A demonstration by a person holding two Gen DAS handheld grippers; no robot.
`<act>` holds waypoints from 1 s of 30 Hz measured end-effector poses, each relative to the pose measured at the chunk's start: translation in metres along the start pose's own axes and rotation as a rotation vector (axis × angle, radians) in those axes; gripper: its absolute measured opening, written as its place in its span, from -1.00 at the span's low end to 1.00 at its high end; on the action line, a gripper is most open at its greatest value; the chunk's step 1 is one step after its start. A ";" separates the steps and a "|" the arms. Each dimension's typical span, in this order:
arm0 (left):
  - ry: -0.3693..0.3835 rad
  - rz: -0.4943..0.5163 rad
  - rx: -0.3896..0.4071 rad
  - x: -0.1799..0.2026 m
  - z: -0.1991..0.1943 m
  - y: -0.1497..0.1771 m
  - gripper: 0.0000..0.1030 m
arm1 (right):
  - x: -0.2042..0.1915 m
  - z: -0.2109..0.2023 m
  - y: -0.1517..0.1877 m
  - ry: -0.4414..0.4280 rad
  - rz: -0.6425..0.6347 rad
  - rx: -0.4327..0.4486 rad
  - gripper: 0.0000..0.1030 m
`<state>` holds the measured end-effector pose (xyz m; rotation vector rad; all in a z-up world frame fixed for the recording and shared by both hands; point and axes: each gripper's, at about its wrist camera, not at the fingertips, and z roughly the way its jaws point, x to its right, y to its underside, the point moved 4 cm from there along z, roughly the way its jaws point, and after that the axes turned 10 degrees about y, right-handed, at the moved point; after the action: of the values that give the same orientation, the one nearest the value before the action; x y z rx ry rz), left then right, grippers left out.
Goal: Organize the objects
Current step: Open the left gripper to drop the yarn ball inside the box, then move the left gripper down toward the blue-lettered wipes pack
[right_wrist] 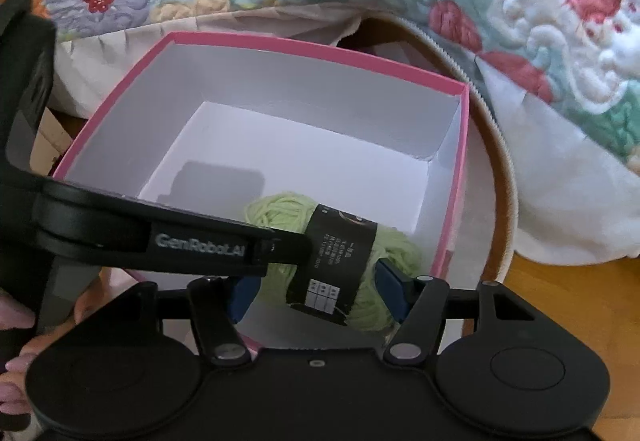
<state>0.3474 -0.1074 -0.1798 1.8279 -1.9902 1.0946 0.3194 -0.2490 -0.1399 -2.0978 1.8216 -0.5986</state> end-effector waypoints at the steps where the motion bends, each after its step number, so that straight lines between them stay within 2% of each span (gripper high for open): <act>1: -0.011 0.010 -0.001 0.002 -0.001 0.001 -0.19 | 0.000 0.000 0.002 -0.007 0.001 0.007 0.32; 5: -0.067 0.072 -0.014 0.010 -0.014 0.005 -0.06 | 0.000 -0.004 0.010 -0.051 0.033 0.047 0.32; 7: -0.100 0.113 0.005 0.017 -0.029 0.009 0.14 | -0.001 -0.012 0.015 -0.064 0.044 0.081 0.32; 10: -0.134 0.165 0.030 0.028 -0.055 0.015 0.23 | -0.005 -0.031 0.015 -0.070 0.047 0.126 0.38; 14: -0.144 0.164 0.041 0.030 -0.090 0.020 0.26 | -0.011 -0.056 0.020 -0.082 0.061 0.158 0.43; 19: -0.193 0.165 0.036 0.037 -0.141 0.036 0.26 | -0.023 -0.084 0.043 -0.095 0.117 0.188 0.46; 25: -0.255 0.201 0.025 0.053 -0.195 0.054 0.29 | -0.032 -0.130 0.046 -0.093 0.117 0.221 0.49; 30: -0.273 0.221 0.020 0.068 -0.237 0.074 0.36 | -0.043 -0.184 0.046 -0.101 0.056 0.256 0.53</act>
<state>0.1914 -0.0098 -0.0003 1.8891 -2.3928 0.9655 0.1836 -0.2047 -0.0071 -1.8693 1.6467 -0.6599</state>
